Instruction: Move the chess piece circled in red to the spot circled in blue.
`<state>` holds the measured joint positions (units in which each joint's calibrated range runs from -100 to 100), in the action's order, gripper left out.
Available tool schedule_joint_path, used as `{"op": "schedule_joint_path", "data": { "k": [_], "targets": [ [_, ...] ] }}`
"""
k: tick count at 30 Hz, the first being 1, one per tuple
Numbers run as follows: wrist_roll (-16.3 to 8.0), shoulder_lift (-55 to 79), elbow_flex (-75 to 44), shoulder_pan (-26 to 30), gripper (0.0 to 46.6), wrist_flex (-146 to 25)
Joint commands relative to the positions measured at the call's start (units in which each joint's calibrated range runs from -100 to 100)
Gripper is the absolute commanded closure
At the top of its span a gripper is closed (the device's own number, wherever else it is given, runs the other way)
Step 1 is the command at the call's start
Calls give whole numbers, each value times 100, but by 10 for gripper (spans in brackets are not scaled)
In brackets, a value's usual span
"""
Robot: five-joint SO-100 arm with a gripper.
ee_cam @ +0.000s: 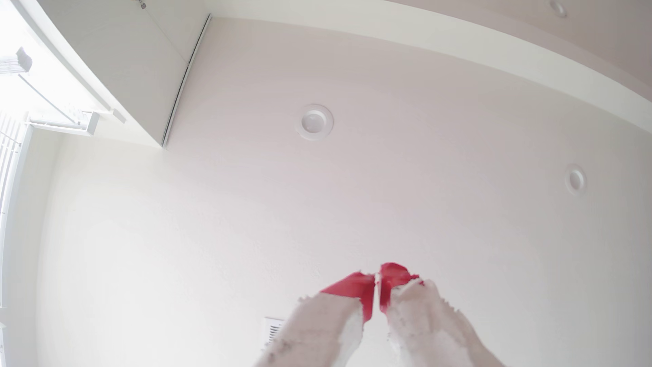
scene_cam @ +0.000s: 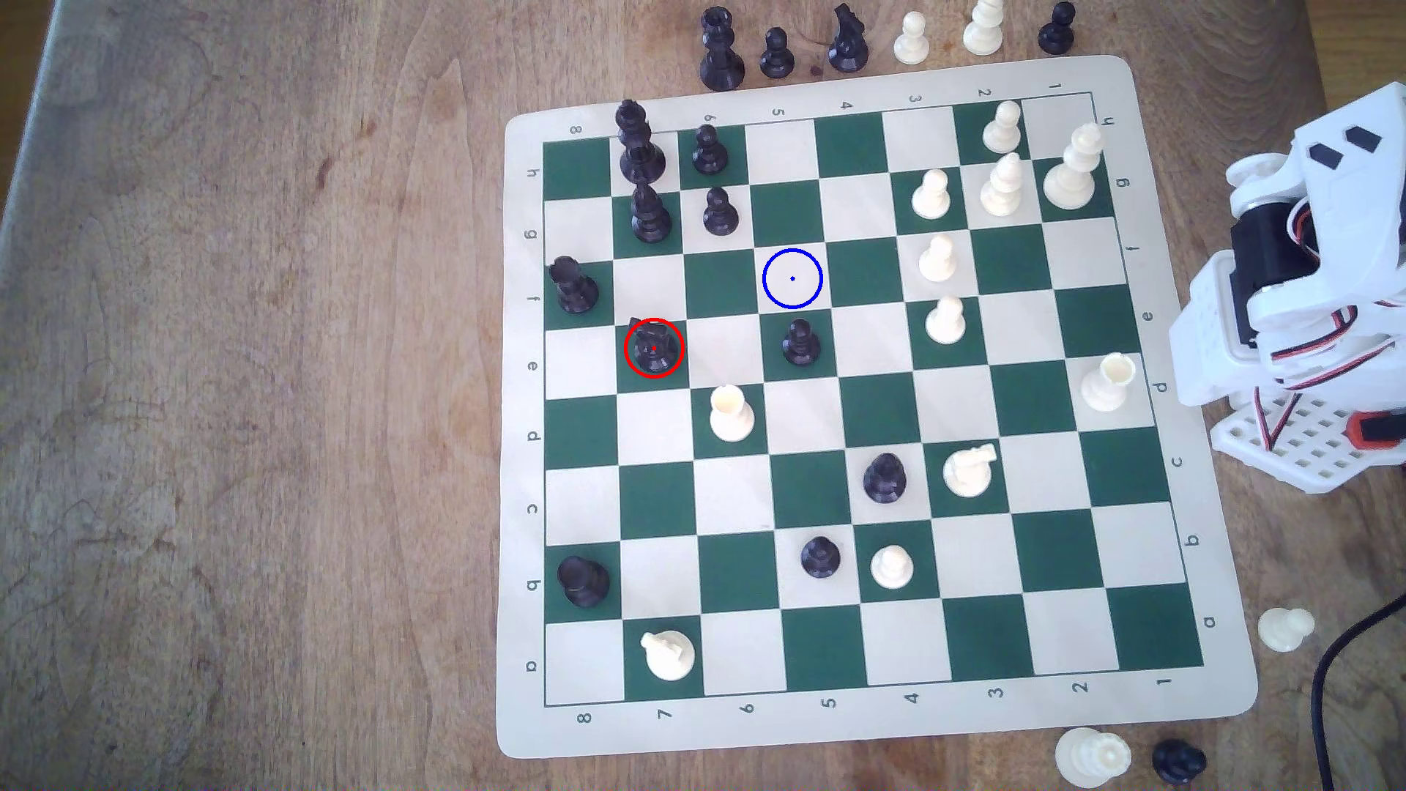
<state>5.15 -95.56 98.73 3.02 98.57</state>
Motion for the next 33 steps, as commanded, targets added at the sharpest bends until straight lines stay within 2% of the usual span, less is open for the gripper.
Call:
{"op": "schedule_joint_path", "data": {
  "k": [1,16,18,26,30,33],
  "targets": [
    [15,-20,117,30,464,-176],
    [5,-20,-118,-33,464,-4279],
    [-15,-20,-508,-40,464,-5704],
    [-29,-20,-2113,-408,464,-9480],
    [-39,-20,-2566,-783,464,-10405],
    [-39,40,-2584,-752,464,-10692]
  ]
}}
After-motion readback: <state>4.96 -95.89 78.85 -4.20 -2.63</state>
